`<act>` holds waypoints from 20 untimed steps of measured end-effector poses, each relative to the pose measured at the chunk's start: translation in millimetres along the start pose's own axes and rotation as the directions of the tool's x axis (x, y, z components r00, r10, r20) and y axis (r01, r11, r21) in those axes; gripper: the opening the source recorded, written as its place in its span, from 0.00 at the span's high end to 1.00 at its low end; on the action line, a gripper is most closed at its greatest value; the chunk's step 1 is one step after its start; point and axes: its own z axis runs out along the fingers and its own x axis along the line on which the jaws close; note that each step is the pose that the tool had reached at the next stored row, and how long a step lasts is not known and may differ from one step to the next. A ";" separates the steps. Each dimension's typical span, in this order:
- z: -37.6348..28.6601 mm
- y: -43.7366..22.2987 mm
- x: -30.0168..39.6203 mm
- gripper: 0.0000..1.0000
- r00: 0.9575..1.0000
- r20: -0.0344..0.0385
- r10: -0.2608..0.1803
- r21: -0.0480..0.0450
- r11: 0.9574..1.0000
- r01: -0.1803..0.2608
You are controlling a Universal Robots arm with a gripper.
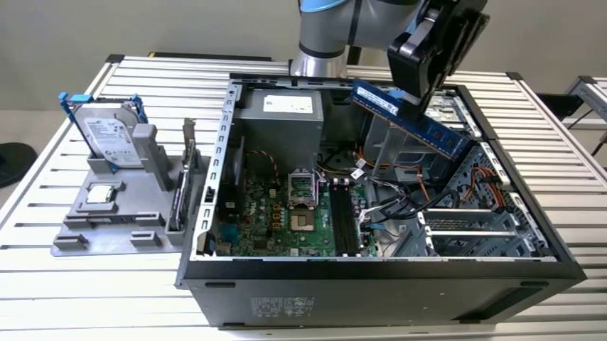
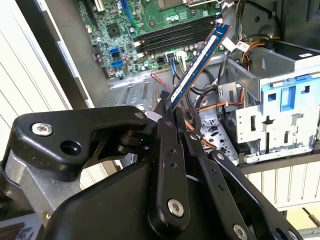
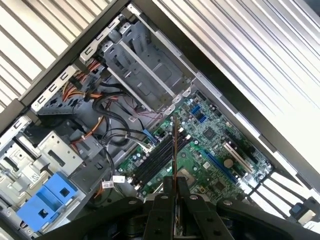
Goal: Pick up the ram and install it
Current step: 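Insert the ram into the slot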
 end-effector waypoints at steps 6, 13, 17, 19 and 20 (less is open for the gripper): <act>-0.1 -0.1 -0.2 1.00 0.999 0.001 0.046 0.001 0.999 -0.046; 0.0 -0.3 -0.3 1.00 0.995 0.002 0.100 0.002 0.995 -0.100; 0.0 -0.4 -0.4 1.00 0.991 0.002 0.131 0.003 0.991 -0.131; 0.0 -0.4 -0.4 1.00 0.989 0.003 0.147 0.003 0.989 -0.147; 0.0 -0.3 -0.4 1.00 0.988 0.003 0.155 0.004 0.988 -0.155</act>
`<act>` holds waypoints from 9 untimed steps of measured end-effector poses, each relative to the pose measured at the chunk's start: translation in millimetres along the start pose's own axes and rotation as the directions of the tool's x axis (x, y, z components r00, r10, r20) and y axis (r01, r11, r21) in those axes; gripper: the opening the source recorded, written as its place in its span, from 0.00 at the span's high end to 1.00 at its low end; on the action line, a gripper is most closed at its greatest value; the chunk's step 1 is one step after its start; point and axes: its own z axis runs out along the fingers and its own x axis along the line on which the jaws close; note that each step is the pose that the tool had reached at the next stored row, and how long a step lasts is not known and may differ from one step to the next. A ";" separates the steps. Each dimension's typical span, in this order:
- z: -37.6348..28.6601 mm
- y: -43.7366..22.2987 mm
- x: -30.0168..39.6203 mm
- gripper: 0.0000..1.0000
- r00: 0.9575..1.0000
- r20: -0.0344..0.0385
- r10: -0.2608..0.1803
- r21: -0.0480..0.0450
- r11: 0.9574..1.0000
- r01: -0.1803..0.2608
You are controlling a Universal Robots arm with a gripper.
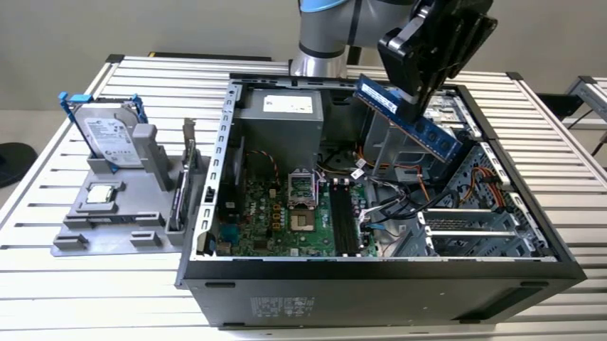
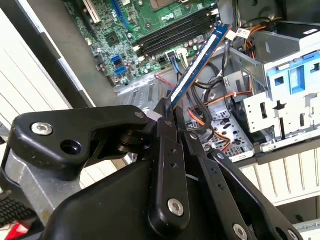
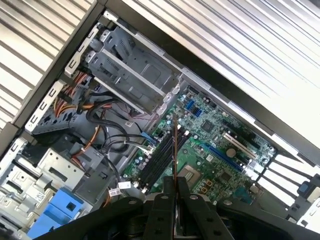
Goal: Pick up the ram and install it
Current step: 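Insert the ram into the slot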
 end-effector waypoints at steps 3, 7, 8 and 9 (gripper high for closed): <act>0.0 0.0 0.0 1.00 1.000 0.000 0.024 0.001 1.000 -0.024; 0.0 -0.2 -0.2 1.00 0.998 0.001 0.055 0.001 0.998 -0.055; 0.0 -0.2 -0.2 1.00 0.998 0.001 0.063 0.001 0.998 -0.063; 0.0 -0.2 -0.2 1.00 0.998 0.001 0.070 0.002 0.998 -0.070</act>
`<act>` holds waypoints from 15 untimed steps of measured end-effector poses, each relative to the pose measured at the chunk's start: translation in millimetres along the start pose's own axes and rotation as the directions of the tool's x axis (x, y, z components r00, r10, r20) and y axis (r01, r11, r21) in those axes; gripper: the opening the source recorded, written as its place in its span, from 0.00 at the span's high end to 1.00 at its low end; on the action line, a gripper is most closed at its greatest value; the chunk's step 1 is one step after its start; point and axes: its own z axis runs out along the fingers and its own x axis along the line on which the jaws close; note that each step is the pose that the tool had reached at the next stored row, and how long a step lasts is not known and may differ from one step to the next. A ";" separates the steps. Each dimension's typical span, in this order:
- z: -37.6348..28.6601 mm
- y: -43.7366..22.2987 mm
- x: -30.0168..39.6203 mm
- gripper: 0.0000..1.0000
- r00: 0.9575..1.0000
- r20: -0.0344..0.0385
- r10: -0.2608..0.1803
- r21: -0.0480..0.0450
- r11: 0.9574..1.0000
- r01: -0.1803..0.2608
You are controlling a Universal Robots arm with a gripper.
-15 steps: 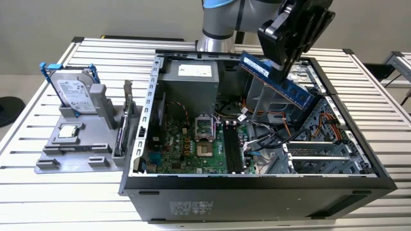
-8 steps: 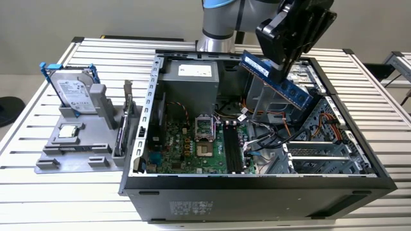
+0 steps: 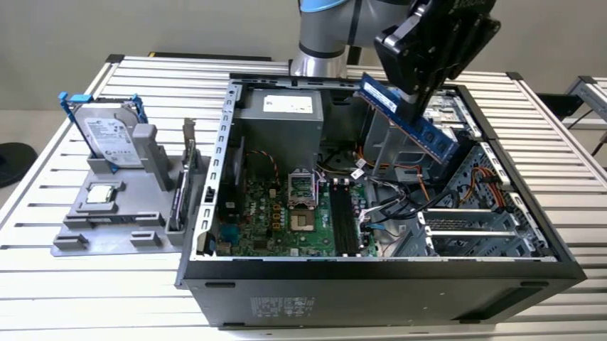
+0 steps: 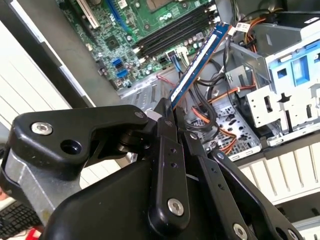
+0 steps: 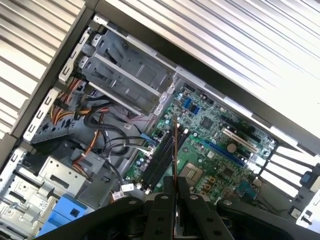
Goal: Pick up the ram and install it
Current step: 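Insert the ram into the slot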
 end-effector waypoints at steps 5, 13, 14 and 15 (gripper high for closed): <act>0.0 0.0 0.0 1.00 0.999 0.001 0.038 0.001 0.999 -0.038; 0.0 -0.1 -0.1 1.00 0.995 0.002 0.099 0.002 0.995 -0.099; 0.0 -0.1 -0.2 1.00 0.994 0.002 0.106 0.002 0.994 -0.106; 0.0 -0.1 -0.2 1.00 0.994 0.002 0.113 0.003 0.994 -0.113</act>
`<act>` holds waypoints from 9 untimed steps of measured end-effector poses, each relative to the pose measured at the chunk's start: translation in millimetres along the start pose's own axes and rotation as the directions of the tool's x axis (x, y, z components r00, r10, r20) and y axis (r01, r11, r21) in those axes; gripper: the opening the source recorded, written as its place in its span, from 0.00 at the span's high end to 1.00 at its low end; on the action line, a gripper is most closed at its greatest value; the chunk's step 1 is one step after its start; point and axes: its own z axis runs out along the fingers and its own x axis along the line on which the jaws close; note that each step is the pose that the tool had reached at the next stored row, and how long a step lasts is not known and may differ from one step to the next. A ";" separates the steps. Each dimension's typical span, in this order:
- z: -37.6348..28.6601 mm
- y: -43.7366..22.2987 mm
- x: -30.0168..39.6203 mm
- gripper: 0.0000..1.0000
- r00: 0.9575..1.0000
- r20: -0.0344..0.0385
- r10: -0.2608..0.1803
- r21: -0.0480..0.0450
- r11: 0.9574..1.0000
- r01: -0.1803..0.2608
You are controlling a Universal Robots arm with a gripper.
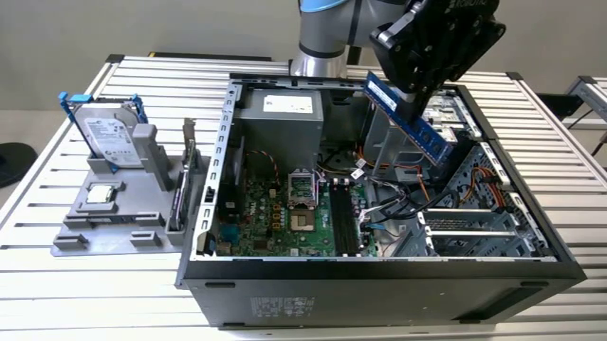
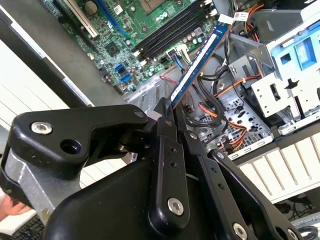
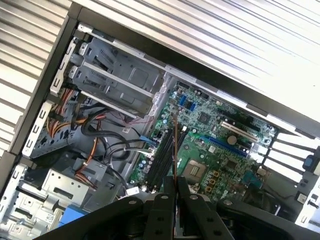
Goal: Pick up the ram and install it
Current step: 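Insert the ram into the slot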
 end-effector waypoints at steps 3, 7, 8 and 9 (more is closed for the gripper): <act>0.1 0.0 -0.1 1.00 1.000 0.000 0.022 0.001 1.000 -0.022; 0.0 0.0 0.0 1.00 0.999 0.001 0.051 0.001 0.999 -0.051; 0.0 0.0 0.0 1.00 0.998 0.001 0.058 0.001 0.998 -0.058; 0.0 0.0 0.0 1.00 0.998 0.001 0.065 0.002 0.998 -0.065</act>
